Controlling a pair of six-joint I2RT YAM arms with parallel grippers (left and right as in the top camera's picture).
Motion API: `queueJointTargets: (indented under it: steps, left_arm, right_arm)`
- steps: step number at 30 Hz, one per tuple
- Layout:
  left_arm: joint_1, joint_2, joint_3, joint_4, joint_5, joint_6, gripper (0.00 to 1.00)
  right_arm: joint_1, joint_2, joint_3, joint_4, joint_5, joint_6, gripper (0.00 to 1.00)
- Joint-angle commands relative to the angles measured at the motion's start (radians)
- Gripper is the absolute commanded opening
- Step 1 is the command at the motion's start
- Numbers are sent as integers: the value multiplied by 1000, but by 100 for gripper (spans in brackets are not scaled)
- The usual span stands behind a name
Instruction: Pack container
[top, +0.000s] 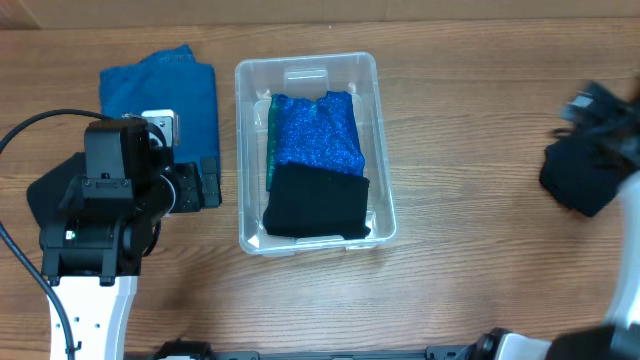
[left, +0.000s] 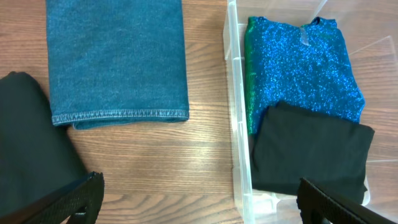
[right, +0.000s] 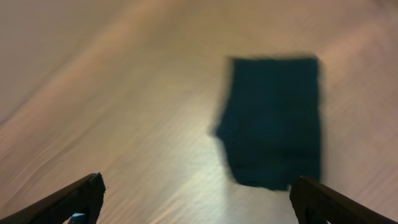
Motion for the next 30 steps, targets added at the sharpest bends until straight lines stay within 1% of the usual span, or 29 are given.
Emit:
queueJointTargets:
  steps: [1,3,5,8,10,14,15,16,17,18,19,20,21,22,23,26,29,30]
  left_arm:
    - [8,3,22,-1,-4,-8,100]
    - [8,3,22,-1,-4,-8,100]
    - [8,3,22,-5,-4,-8,100]
    - [8,3,22,-6,-4,-8,100]
    - [8,3,22,-6,-4,-8,100]
    - [8,3,22,-6,-4,-8,100]
    - [8,3,23,-6,-4,-8,100]
    - [8,3,23,-6,-4,-8,100]
    - [8,3,22,-6,-4,-8,100]
    - [8,3,22,-6,-4,-8,100]
    - [8,3,23,-6,-4,-8,100]
    - [8,3,22,-6,-4,-8,100]
    - [8,3,22,-6,-4,-8,100]
    - [8,3,22,-6,-4,-8,100]
    - [8,3,23,-6,-4,-8,100]
    - [8,3,22,-6,-4,-8,100]
    - [8,3,23,-6,-4,-7,100]
    - [8,3,23,-6,-4,-7,100]
  right_arm:
    - [-212,145,6,-21,-216,31,100]
    - [-288,253,6,-15,-215,30,100]
    - [-328,343,6,-3,-222,29,100]
    - [-338,435,6,24,-267,-7,100]
    - [-336,495,6,31,-263,-8,100]
    - [-336,556,6,39,-264,-8,100]
    - [-336,563,6,39,-263,-8,95]
    - [-334,567,6,39,-268,-8,80]
    - [-333,566,6,42,-288,-9,56]
    - [-333,566,6,46,-319,-19,46]
    - [-333,566,6,52,-384,-40,33]
    - [-333,566,7,62,-465,-63,24]
    - [-333,559,10,72,-573,-88,13]
    - [-330,545,19,72,-636,-95,7]
    - [-324,526,29,71,-688,-124,4]
    - [-264,413,84,60,-833,-172,4]
    - [-134,290,172,-10,-854,-255,4]
    - [-56,245,215,-53,-853,-309,4]
